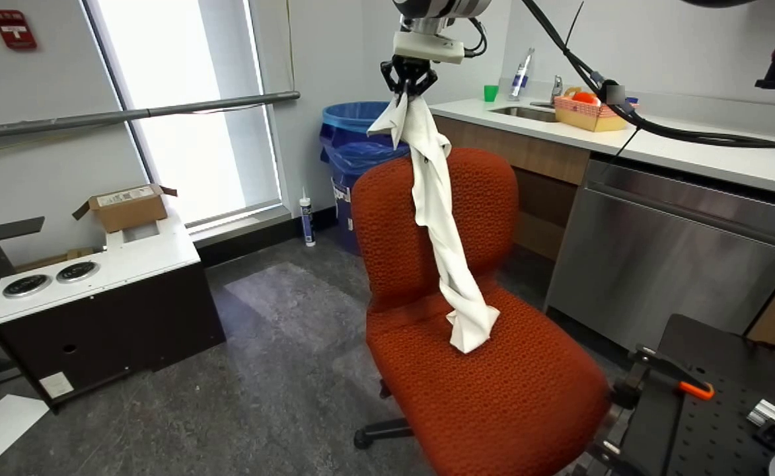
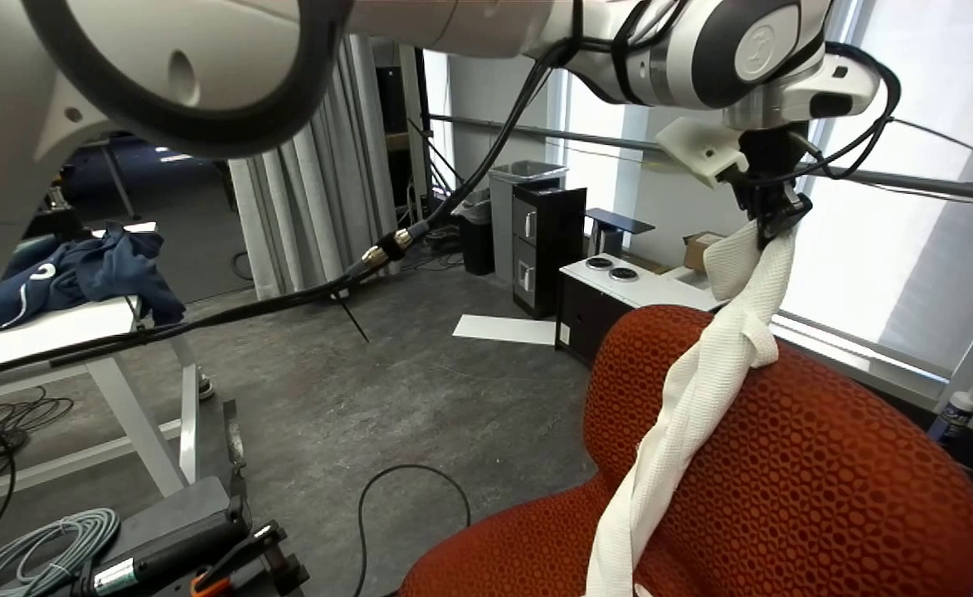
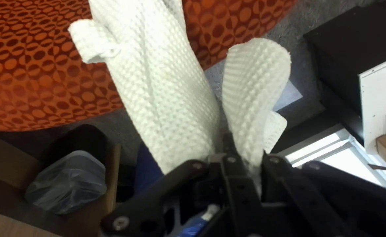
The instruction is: Move the white towel to the backrest of the chair
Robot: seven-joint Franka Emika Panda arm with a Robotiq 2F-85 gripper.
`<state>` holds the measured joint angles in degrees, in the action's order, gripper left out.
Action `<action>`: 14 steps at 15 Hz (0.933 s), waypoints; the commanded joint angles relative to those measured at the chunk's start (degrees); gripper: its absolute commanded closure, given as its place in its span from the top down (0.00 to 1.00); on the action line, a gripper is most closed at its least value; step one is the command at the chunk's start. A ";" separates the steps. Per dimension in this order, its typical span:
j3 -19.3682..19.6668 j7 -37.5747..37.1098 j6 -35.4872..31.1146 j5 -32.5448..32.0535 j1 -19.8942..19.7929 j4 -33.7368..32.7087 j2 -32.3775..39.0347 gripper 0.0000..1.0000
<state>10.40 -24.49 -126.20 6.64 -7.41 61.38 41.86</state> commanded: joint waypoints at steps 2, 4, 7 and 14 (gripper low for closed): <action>1.38 -7.45 2.02 -1.05 -1.40 -15.77 10.07 0.00; 2.01 -9.56 2.80 -1.51 -1.66 -19.59 13.10 0.00; 2.45 -11.82 3.69 -2.57 -1.73 -24.58 18.29 0.00; 2.49 -10.65 2.52 -1.40 -1.24 -22.99 19.44 0.00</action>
<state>12.89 -35.15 -123.69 5.24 -8.65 38.38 61.30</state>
